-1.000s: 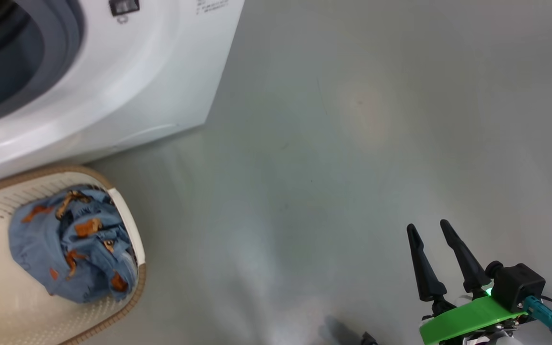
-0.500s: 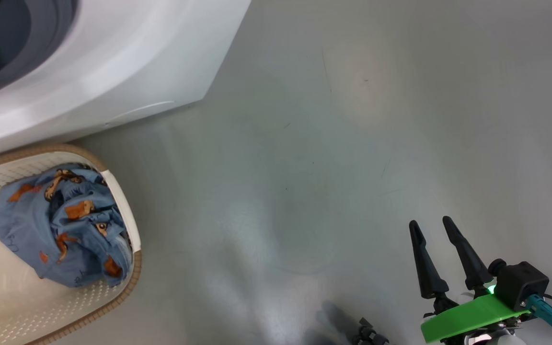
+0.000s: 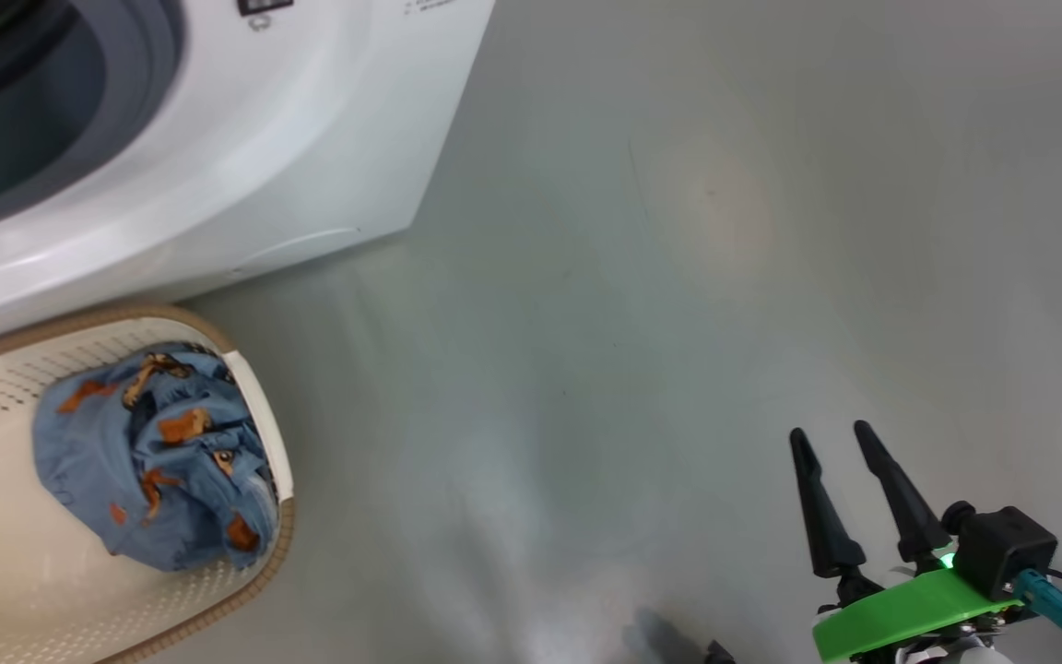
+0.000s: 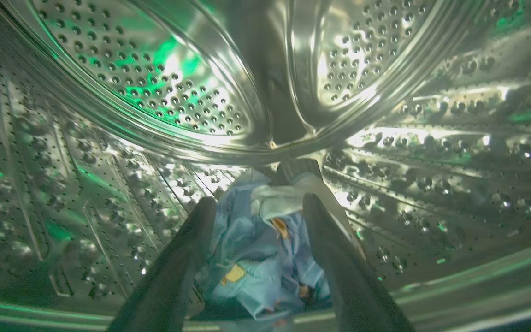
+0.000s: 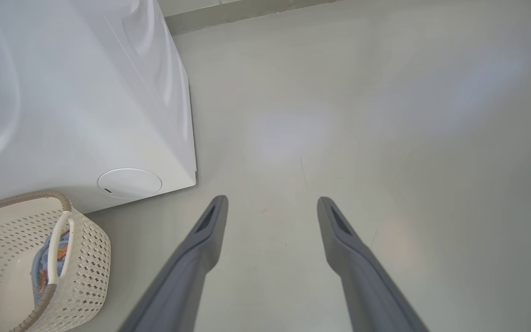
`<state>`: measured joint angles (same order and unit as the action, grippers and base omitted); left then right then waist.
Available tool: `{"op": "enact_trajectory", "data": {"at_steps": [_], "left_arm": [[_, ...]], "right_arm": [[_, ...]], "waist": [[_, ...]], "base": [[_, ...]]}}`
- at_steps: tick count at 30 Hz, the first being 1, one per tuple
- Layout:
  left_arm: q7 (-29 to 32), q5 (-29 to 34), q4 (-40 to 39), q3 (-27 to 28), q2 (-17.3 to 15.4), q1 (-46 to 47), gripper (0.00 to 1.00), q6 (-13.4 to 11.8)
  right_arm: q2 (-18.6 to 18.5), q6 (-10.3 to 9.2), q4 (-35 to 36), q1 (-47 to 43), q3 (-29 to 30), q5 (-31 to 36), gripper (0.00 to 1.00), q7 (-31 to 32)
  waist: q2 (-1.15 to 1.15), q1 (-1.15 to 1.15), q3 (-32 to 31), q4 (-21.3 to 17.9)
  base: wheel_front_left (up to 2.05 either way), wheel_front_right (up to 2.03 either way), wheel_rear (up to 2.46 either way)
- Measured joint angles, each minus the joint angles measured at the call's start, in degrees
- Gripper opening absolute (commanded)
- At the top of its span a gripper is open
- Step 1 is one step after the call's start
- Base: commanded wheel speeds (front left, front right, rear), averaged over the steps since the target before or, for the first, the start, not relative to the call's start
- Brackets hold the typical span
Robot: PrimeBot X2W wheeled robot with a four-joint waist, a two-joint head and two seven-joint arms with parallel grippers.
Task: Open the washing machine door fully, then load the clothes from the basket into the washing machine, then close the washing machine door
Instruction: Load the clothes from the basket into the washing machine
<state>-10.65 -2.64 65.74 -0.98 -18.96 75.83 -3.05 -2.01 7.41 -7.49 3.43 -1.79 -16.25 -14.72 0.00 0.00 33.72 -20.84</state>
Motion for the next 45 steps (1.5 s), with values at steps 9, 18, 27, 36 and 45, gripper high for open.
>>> {"op": "enact_trajectory", "data": {"at_steps": [9,18,27,36,45], "left_arm": [[-1.5,-1.4,5.3,-0.1,3.4,-0.7,1.00,-0.5],[-3.6,-4.5,6.3,0.9,9.0,-6.7,1.00,-0.2],[-3.8,-6.5,2.6,1.5,13.3,-13.3,1.00,1.4],[-4.0,-9.1,-7.1,2.1,16.4,-24.7,1.00,3.4],[-4.0,-9.2,-20.2,-0.9,17.3,-38.6,1.00,4.7]], "right_arm": [[0.0,0.00,-0.4,-0.1,1.0,0.2,1.00,0.0],[-0.1,0.00,-1.7,-1.7,2.5,2.2,1.00,0.0],[-0.1,0.00,-2.1,-2.3,3.5,3.2,1.00,0.0],[-0.1,0.00,-1.8,-2.4,5.8,3.6,1.00,0.0],[-0.2,0.00,-1.6,-4.7,4.7,3.6,1.00,0.0]], "waist": [[0.00,0.00,-4.3,1.7],[0.00,0.00,-10.4,4.5],[0.00,0.00,-16.1,8.2],[0.00,0.00,-20.0,12.5],[0.00,0.00,-23.8,15.4]], "base": [[0.00,0.00,0.00],[0.00,0.00,0.00],[0.00,0.00,0.00],[0.00,0.00,0.00],[0.00,0.00,0.00]]}}
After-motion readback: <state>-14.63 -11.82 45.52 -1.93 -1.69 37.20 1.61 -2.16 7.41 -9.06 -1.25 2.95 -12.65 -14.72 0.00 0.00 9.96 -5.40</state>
